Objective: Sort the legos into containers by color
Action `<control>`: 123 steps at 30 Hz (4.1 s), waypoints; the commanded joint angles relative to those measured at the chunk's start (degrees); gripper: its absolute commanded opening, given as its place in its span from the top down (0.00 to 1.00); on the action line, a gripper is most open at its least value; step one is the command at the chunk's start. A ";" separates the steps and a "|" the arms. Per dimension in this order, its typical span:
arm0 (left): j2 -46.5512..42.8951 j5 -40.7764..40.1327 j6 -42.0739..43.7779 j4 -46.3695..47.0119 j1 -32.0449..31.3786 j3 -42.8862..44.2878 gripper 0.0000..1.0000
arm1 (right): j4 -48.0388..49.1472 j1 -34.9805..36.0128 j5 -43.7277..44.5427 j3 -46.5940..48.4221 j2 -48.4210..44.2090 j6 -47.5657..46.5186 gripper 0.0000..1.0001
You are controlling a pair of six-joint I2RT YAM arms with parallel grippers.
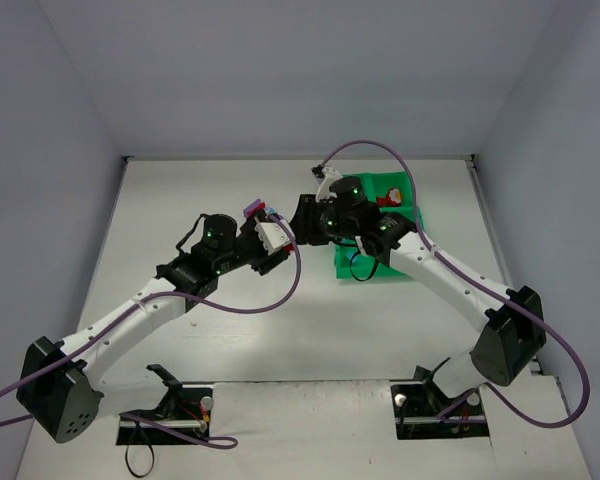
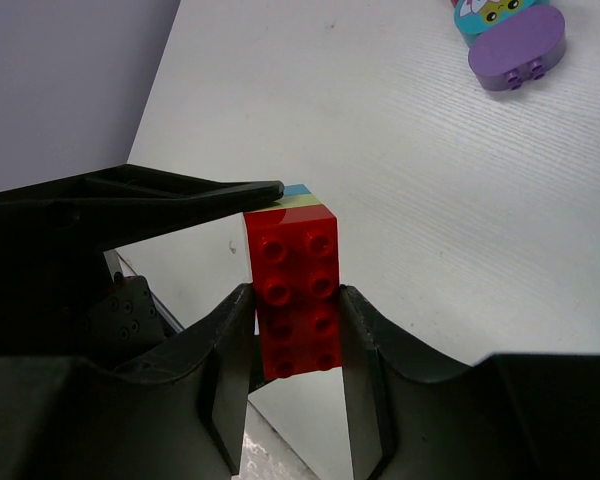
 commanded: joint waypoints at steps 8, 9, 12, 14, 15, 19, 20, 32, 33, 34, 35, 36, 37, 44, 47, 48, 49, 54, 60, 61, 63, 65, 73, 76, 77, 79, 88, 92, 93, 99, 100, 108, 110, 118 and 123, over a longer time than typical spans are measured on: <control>-1.63 0.07 -0.46 6.30 -0.23 0.66 0.70 | 3.83 0.39 -2.97 1.49 -0.09 -1.04 1.00; -1.63 -0.10 -0.29 6.22 -0.23 0.39 0.63 | 3.83 0.39 -3.49 1.49 -0.17 -1.57 1.00; -2.25 -0.54 0.51 5.60 -0.23 -0.22 0.33 | 3.75 0.31 -4.11 1.67 -0.70 -2.71 1.00; -2.69 -0.63 1.29 4.90 -0.23 -0.40 0.28 | 3.83 0.31 -4.99 1.76 -0.79 -3.85 1.00; -2.78 -0.63 1.56 4.73 -0.23 -0.49 0.27 | 3.83 0.31 -5.43 1.76 -0.88 -4.29 1.00; -2.87 -1.07 2.26 4.28 -0.14 -0.58 0.26 | 3.75 0.31 -7.27 1.76 -0.97 -5.44 1.00; -2.87 -1.16 2.70 4.11 -0.14 -0.58 0.26 | 3.75 0.39 -7.45 1.76 -0.97 -5.79 1.00; -1.72 -0.45 3.58 1.47 1.09 0.74 0.26 | 3.75 0.22 -7.98 1.32 -1.49 -7.20 1.00; -1.64 -0.54 3.58 1.38 1.18 0.74 0.26 | 3.83 0.13 -7.81 1.23 -1.67 -7.11 1.00; -1.63 -0.63 3.58 1.30 1.27 0.74 0.26 | 3.75 0.04 -7.72 1.14 -1.58 -7.11 1.00; -1.55 -0.63 3.67 1.21 1.36 0.74 0.26 | 3.75 -0.04 -7.80 1.23 -1.58 -7.02 1.00; -1.55 -0.54 3.76 1.03 1.44 0.74 0.26 | 3.83 -0.13 -7.81 1.23 -1.50 -7.02 1.00; -1.55 -0.46 3.93 0.86 1.44 0.74 0.26 | 3.75 -0.22 -7.89 1.23 -1.41 -7.02 1.00; -0.67 1.83 5.34 -1.69 1.44 1.62 0.26 | 3.75 -0.31 -8.51 1.58 -0.88 -7.20 1.00; -0.67 2.44 5.87 -1.87 1.44 2.15 0.27 | 3.83 -0.31 -8.77 1.67 -0.70 -7.29 1.00; -0.75 2.36 5.96 -1.87 1.44 2.15 0.28 | 3.75 -0.31 -8.77 1.76 -0.62 -7.29 1.00; -0.76 2.36 5.96 -1.87 1.36 2.15 0.29 | 3.75 -0.31 -8.86 1.76 -0.53 -7.20 1.00; -0.84 1.83 4.30 0.06 1.44 2.06 0.29 | 3.83 -0.31 -8.86 1.76 -0.35 -7.02 1.00; -1.28 1.83 2.79 2.70 1.44 1.62 0.29 | 3.75 -0.31 -9.03 1.58 -0.18 -6.58 1.00; -1.37 1.92 2.62 2.96 1.53 1.62 0.29 | 3.75 -0.31 -8.95 1.58 -0.26 -6.67 1.00; -1.37 2.27 2.35 3.23 1.53 1.45 0.29 | 3.75 -0.31 -8.95 1.49 -0.18 -6.67 1.00; -1.28 2.36 2.53 2.79 1.53 1.45 0.29 | 3.75 -0.31 -9.03 1.49 -0.26 -6.67 1.00; -0.67 3.32 2.62 1.91 1.88 1.09 0.69 | 3.75 -0.40 -9.12 1.49 -0.35 -6.85 1.00; -0.76 3.24 2.70 1.82 2.23 0.92 0.88 | 3.75 -0.40 -9.48 1.49 -0.44 -7.28 1.00; -0.67 2.98 2.62 2.00 2.32 0.74 0.94 | 3.75 -0.66 -9.48 1.49 -0.70 -7.55 1.00; -0.67 2.27 2.70 2.09 2.50 0.31 0.99 | 3.75 -1.10 -9.48 1.49 -0.88 -7.72 1.00; -0.14 2.62 2.00 1.47 3.99 -1.98 1.00 | 3.39 -6.98 -12.20 0.79 -3.25 -8.17 1.00; 0.12 2.80 1.48 1.82 4.61 -2.60 1.00 | 2.69 -9.09 -12.99 0.44 -3.87 -8.69 1.00; 0.30 2.80 1.47 1.82 4.70 -2.60 1.00 | 2.60 -9.71 -13.34 0.44 -3.87 -8.61 1.00; 1.71 3.15 1.04 2.00 5.31 -1.90 1.00 | 2.34 -11.37 -11.60 0.35 -4.30 -9.48 1.00; 1.71 3.15 0.77 2.52 5.31 -1.89 1.00 | 2.34 -12.17 -10.71 0.18 -4.65 -10.01 1.00; -0.66 -1.59 -6.34 3.40 5.40 -0.40 1.00 | 0.93 -21.57 8.17 3.15 -2.47 -13.79 1.00; -1.46 -2.47 -9.15 3.84 5.40 -0.31 1.00 | 0.93 -23.94 13.60 3.95 -1.41 -15.10 1.00; -4.00 -8.09 -16.26 5.52 5.40 -3.21 1.00 | 3.74 -29.40 22.95 7.82 5.53 -18.97 1.00; -6.37 -10.30 -20.41 3.94 5.40 -3.13 1.00 | 6.55 -30.63 24.36 8.26 8.34 -20.99 1.00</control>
